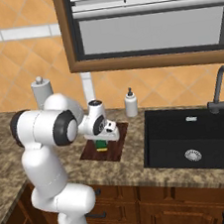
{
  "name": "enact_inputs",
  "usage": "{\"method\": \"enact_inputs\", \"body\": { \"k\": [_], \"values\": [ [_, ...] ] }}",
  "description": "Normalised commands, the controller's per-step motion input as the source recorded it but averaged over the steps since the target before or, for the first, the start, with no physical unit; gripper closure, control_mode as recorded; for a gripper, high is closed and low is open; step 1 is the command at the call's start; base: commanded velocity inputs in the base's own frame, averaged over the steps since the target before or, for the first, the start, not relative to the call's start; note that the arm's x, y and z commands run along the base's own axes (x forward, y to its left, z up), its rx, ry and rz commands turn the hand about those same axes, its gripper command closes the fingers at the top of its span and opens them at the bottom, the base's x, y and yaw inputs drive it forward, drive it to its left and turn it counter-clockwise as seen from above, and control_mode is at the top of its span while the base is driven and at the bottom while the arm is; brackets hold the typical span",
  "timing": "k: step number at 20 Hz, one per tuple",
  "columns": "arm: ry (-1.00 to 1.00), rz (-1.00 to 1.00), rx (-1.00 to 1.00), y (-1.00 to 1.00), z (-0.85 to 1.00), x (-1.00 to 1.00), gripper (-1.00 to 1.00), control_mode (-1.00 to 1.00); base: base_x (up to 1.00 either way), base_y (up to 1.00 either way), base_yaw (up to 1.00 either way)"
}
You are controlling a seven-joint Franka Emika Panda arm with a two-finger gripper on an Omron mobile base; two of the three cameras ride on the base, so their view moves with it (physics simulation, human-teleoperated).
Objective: Pick up the sponge from the counter and clean the cutting board by briefly scrubbing or pressing down on the cutting board. Once finished, release the sponge.
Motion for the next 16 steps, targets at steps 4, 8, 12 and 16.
{"method": "enact_inputs", "body": {
  "k": [4, 8, 12, 16],
  "values": [
    [0.0, 0.0, 0.0, 0.0, -0.15, -0.52, 1.0, -1.0, 0.0, 0.0, 0.0],
    [0.0, 0.0, 0.0, 0.06, -0.32, -0.04, 1.0, -1.0, 0.0, 0.0, 0.0],
    [0.0, 0.0, 0.0, 0.08, -0.54, 0.0, 1.0, -1.0, 0.0, 0.0, 0.0],
    [-0.04, 0.0, 0.0, -0.16, -0.08, -0.05, 1.0, -1.0, 0.0, 0.0, 0.0]
  ]
}}
